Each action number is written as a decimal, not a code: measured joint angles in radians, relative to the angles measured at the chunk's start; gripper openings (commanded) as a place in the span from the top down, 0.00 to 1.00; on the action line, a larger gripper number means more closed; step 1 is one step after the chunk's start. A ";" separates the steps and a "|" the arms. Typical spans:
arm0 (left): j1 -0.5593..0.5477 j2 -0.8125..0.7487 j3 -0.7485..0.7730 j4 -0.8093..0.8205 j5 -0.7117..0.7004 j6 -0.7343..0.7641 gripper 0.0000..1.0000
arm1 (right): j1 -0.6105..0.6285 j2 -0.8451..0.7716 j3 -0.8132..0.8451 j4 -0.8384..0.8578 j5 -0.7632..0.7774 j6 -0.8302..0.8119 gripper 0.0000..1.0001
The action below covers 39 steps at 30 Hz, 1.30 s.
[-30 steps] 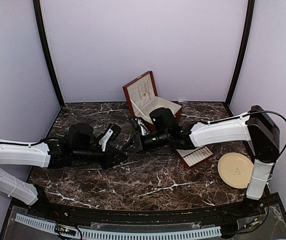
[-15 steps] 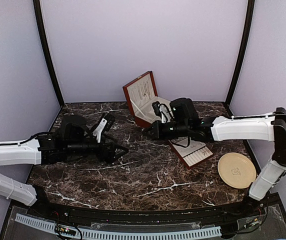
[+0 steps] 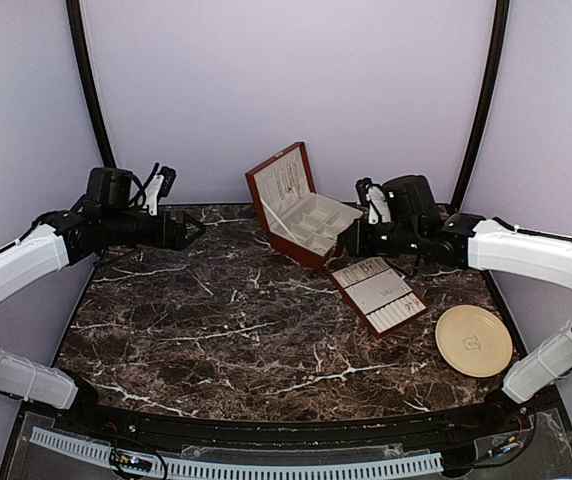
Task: Organize the mixed jewelry
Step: Place the bangle in the larger divider.
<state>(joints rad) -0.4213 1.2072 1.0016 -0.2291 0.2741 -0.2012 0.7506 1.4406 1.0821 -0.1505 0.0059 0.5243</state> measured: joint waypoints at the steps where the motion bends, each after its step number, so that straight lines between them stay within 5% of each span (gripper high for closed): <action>1: 0.023 0.008 0.016 -0.015 0.005 0.005 0.13 | -0.018 -0.006 0.000 -0.010 0.009 -0.009 1.00; 9: 0.156 0.029 0.064 -0.041 -0.005 0.039 0.13 | -0.161 0.068 0.085 -0.049 0.020 -0.075 1.00; 25: 0.162 -0.120 0.037 -0.113 -0.338 0.149 0.13 | -0.274 0.485 0.425 0.010 0.010 -0.150 1.00; 39: 0.163 -0.126 0.030 -0.124 -0.364 0.164 0.13 | -0.280 0.710 0.613 0.042 -0.099 -0.161 1.00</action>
<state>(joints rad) -0.2588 1.0813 1.0313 -0.3534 -0.0898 -0.0376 0.4709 2.1502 1.6947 -0.1089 -0.0933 0.3630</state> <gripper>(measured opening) 0.873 0.020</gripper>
